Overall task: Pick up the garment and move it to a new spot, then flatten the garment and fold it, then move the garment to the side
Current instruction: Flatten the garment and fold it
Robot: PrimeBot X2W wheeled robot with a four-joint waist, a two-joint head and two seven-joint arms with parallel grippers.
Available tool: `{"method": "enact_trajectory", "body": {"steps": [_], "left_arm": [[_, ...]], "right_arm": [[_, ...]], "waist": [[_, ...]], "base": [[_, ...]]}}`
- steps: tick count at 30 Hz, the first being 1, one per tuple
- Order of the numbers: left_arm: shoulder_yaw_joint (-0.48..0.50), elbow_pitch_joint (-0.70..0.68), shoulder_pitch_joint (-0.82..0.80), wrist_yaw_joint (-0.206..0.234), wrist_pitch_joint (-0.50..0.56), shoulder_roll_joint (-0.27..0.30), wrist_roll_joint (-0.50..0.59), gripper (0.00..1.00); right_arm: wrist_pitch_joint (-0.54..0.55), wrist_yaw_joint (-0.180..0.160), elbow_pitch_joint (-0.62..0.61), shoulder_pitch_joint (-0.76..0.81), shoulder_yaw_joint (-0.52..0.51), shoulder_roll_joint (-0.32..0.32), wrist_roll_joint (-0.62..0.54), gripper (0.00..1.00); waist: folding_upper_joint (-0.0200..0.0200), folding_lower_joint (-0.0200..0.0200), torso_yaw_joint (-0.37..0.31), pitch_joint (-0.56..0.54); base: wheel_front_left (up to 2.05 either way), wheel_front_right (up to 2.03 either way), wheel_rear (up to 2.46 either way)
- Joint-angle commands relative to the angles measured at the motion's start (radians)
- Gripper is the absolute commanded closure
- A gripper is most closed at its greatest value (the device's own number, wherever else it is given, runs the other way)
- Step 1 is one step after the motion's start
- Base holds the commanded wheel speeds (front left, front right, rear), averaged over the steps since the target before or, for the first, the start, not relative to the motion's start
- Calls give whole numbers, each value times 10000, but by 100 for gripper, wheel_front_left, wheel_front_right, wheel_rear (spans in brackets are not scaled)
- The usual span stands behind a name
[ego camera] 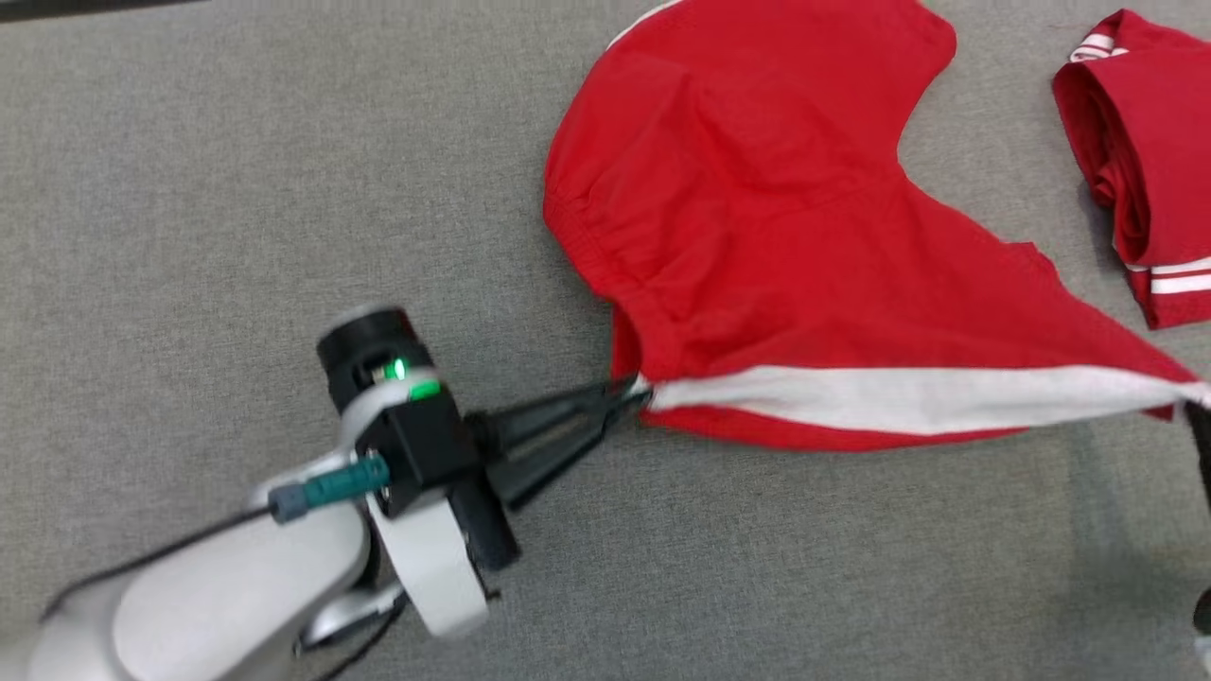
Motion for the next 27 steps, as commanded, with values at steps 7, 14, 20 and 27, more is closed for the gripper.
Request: {"method": "enact_trajectory", "body": {"steps": [7,14,20,27], "left_arm": [[-122,447,3048,4,-11,327,-494,100],[-498,212,3582,5,221,597,-1025,100],[389,-388,3286,5,1,172,-2520,100],[695,-396,2107,5,-20,-538,-4176,100]], "right_arm": [[44,-2,-137,1734,470,-114,915,100],[379,-5,-636,3009,-145,-1102,1296,100],[746,-5,-1278,2236,-1386,-1635,1222,100],[2740,-4,-818,-85,-1579,-1976,1718,100]], "waist": [[0,0,-252,-792],[0,0,-50,-882],[0,0,126,-802],[0,0,783,-560]], "base": [[0,0,0],[0,0,0],[0,0,0],[0,0,0]]}}
